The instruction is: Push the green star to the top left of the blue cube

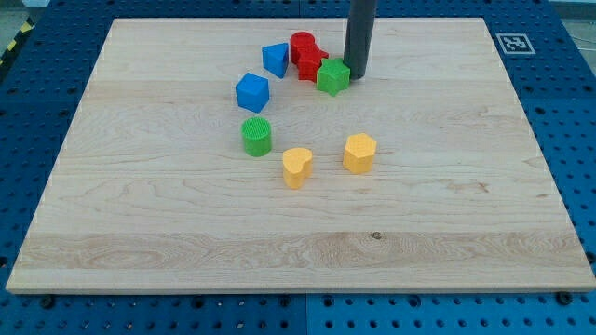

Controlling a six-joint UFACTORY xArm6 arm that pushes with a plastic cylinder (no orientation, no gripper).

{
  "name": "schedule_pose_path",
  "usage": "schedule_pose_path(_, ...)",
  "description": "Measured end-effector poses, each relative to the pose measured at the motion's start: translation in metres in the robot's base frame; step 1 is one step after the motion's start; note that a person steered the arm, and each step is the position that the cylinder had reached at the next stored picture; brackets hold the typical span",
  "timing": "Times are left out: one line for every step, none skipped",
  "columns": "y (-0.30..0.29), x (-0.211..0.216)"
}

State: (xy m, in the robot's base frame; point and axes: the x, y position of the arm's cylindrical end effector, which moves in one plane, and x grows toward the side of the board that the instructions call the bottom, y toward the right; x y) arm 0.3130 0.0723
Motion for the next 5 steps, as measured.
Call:
schedule_pose_path(-0.001, -0.009)
schedule_pose_path(-0.001, -0.009)
schedule_pose_path(-0.001, -0.004)
schedule_pose_path(-0.003, 0.018)
schedule_pose_path(-0.016, 0.03)
